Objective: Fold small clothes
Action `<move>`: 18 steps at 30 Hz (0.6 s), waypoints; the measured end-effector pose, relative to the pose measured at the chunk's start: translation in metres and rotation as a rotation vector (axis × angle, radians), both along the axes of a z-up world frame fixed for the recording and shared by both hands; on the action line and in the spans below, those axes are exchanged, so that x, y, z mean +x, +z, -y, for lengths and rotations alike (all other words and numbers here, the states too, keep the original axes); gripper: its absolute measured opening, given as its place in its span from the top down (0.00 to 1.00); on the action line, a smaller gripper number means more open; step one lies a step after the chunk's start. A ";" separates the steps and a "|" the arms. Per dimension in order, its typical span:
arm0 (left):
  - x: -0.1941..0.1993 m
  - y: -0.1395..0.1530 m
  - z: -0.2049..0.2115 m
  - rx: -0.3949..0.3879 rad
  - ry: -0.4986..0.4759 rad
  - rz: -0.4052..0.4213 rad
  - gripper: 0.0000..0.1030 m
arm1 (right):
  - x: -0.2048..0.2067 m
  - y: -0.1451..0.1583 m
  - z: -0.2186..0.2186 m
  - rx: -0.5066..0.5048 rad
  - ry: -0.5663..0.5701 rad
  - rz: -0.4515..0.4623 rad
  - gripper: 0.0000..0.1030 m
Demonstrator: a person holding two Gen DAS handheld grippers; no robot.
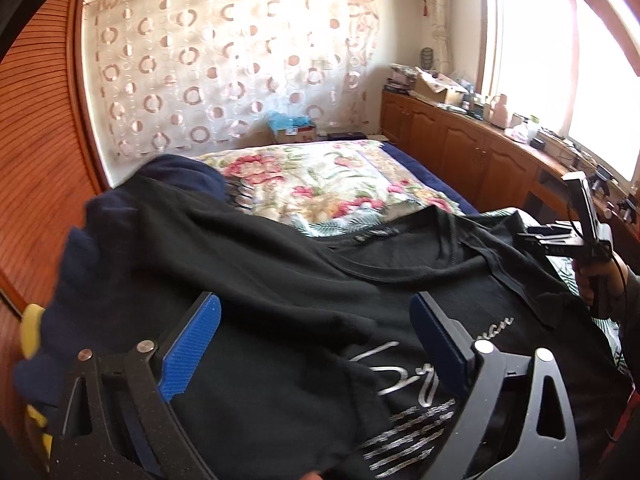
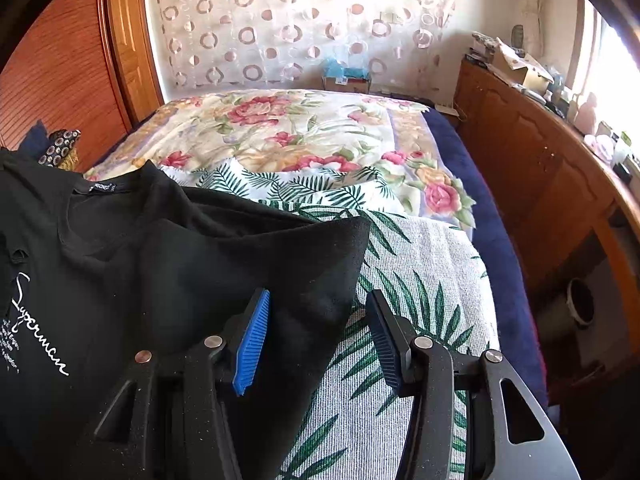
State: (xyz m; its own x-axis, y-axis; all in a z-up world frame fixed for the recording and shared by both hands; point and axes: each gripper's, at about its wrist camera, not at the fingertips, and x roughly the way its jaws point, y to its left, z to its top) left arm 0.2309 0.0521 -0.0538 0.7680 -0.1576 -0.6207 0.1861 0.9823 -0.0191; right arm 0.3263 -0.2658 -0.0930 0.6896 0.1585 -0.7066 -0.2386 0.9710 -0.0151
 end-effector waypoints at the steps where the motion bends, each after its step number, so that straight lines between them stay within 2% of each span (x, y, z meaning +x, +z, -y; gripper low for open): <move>1: 0.002 0.003 -0.006 0.004 0.010 -0.004 0.11 | -0.001 0.000 0.002 0.002 0.001 -0.001 0.50; 11: 0.030 0.022 -0.049 0.091 0.098 -0.040 0.28 | -0.006 0.001 0.006 -0.007 0.000 0.001 0.50; 15: 0.046 0.022 -0.058 0.087 0.111 -0.073 0.43 | -0.006 0.000 0.006 -0.006 0.000 0.001 0.50; 18: 0.057 0.021 -0.060 0.079 0.111 -0.089 0.48 | -0.005 0.001 0.007 -0.007 0.000 0.001 0.50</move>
